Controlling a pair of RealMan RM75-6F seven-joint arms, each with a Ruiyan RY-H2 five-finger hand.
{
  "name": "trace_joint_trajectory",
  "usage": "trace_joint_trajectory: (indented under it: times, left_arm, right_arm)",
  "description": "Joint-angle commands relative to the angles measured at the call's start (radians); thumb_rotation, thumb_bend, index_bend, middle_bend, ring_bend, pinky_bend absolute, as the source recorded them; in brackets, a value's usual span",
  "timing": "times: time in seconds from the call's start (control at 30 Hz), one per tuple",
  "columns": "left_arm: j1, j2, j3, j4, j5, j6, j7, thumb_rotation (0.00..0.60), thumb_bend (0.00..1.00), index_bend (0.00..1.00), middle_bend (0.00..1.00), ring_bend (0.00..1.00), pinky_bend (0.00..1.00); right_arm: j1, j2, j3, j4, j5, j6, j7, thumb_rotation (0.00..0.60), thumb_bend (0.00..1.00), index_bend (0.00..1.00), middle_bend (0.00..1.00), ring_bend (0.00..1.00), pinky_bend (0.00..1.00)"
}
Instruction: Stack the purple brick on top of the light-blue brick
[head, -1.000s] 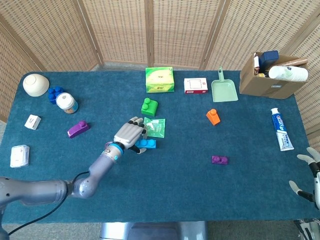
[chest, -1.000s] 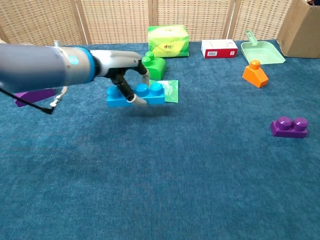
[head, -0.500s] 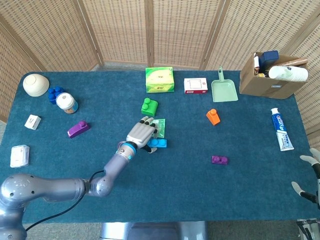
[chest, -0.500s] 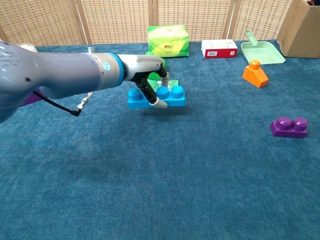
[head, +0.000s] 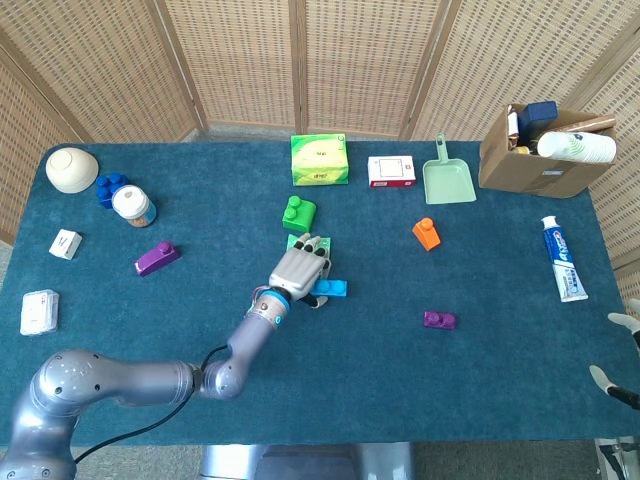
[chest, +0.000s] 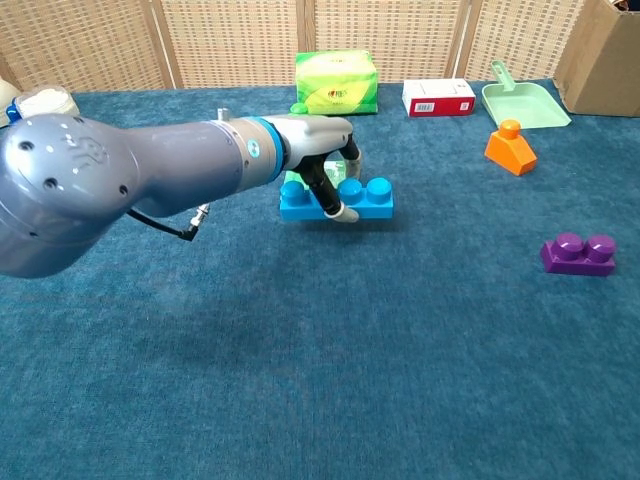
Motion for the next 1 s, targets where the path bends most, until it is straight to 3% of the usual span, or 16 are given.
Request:
trace_joint_trajectory:
  times: [0.03,0.37,0.6,0.83,1.0]
  left_arm:
    - [0.001,-0.008,0.000,0.004,-0.003,0.007,0.005,0.513,0.39,0.56,0.22,0.03,0.00]
    - [0.005,-0.041,-0.004,0.029,-0.014,0.013,0.022,0.512,0.39,0.55,0.21,0.02,0.00]
    - [0.005,-0.048,-0.007,0.037,-0.026,-0.001,0.034,0.508,0.38,0.49,0.17,0.00,0.00]
    - [0.015,-0.044,-0.015,0.028,0.003,0.001,0.017,0.402,0.38,0.36,0.09,0.00,0.00]
    - [0.020,-0.039,-0.015,0.022,0.017,0.002,0.013,0.377,0.38,0.30,0.05,0.00,0.00]
  right_arm:
    - [0.000,0.000,0.000,0.003,0.000,-0.001,0.003,0.600,0.16,0.27,0.16,0.00,0.00]
    - [-0.001,0.001,0.001,0.007,0.001,-0.004,0.016,0.600,0.16,0.27,0.16,0.00,0.00]
    - [-0.004,0.004,0.001,0.008,0.001,-0.004,0.029,0.596,0.16,0.27,0.16,0.00,0.00]
    - [-0.006,0.004,0.002,0.007,0.001,-0.002,0.027,0.599,0.16,0.27,0.16,0.00,0.00]
    - [-0.008,0.004,0.002,0.005,-0.002,0.003,0.025,0.599,0.16,0.27,0.16,0.00,0.00]
